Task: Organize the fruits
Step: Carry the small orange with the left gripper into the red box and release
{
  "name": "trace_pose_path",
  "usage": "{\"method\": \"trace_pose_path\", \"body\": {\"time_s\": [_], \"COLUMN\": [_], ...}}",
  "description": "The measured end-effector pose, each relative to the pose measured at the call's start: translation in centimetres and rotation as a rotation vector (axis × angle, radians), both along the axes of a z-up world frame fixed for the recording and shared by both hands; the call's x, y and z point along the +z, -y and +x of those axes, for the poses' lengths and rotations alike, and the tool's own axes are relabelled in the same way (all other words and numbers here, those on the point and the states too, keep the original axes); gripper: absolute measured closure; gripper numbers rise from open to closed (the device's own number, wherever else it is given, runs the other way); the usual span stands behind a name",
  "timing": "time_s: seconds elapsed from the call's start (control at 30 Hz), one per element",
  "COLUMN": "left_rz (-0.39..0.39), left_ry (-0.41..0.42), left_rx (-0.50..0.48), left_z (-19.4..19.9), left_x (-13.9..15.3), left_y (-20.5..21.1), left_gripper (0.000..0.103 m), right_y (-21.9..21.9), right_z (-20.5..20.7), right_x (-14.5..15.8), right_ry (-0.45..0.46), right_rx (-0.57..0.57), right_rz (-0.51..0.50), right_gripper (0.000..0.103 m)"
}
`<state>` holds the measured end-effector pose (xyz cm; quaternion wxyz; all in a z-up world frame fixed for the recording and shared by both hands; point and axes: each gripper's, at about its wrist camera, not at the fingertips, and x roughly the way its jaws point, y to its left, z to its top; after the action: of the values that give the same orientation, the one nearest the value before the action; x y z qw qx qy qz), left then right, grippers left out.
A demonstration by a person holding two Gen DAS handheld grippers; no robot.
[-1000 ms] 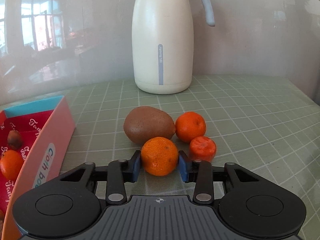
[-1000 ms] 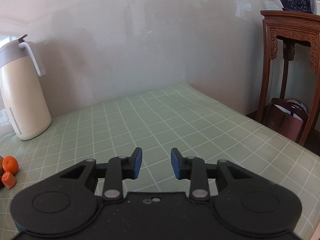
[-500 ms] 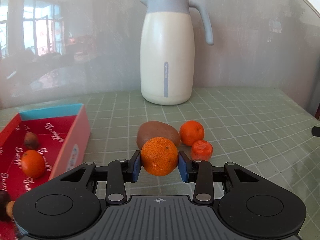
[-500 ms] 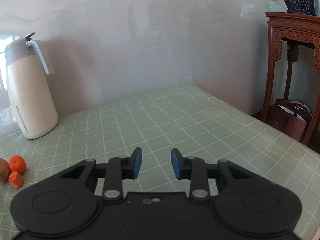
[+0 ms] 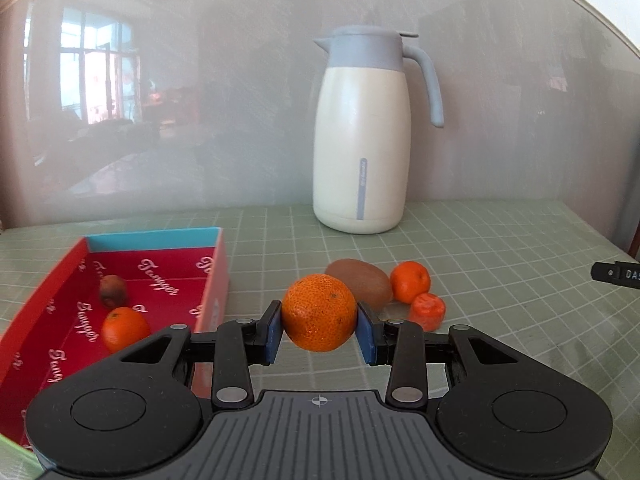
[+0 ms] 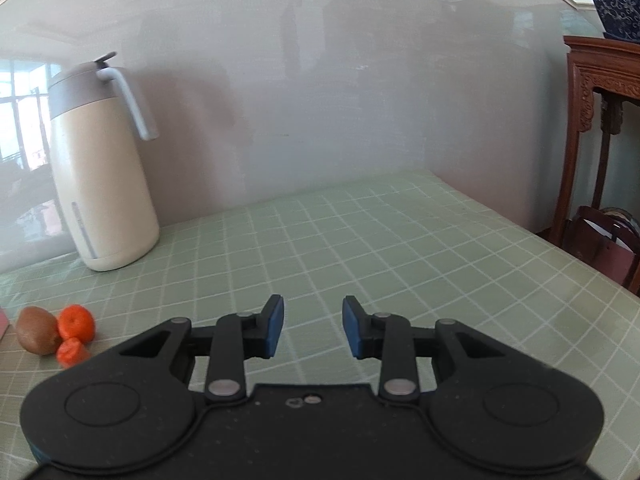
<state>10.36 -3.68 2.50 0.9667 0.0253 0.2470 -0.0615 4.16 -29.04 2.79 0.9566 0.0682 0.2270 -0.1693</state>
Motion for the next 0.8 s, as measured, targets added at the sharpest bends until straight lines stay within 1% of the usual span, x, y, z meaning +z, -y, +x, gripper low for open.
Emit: {"method": "trace_pose_path", "body": {"time_s": [0.37, 0.8], "left_rz": [-0.016, -0.005], "left_ry": [0.034, 0.031], "left_rx": [0.072, 0.148], "left_z": [-0.8, -1.3], "left_x": [1.0, 0.9], "left_y": [-4.4, -8.7], "left_gripper": [0.064, 0.064], "right_y": [-3.4, -6.7], "right_z": [1.0, 1.7], "right_x": [0.3, 0.4], "right_ry": [0.0, 0.004], "right_rx": [0.061, 0.121], "right_rz": [-0.013, -0.014], "right_gripper": [0.071, 0.071]}}
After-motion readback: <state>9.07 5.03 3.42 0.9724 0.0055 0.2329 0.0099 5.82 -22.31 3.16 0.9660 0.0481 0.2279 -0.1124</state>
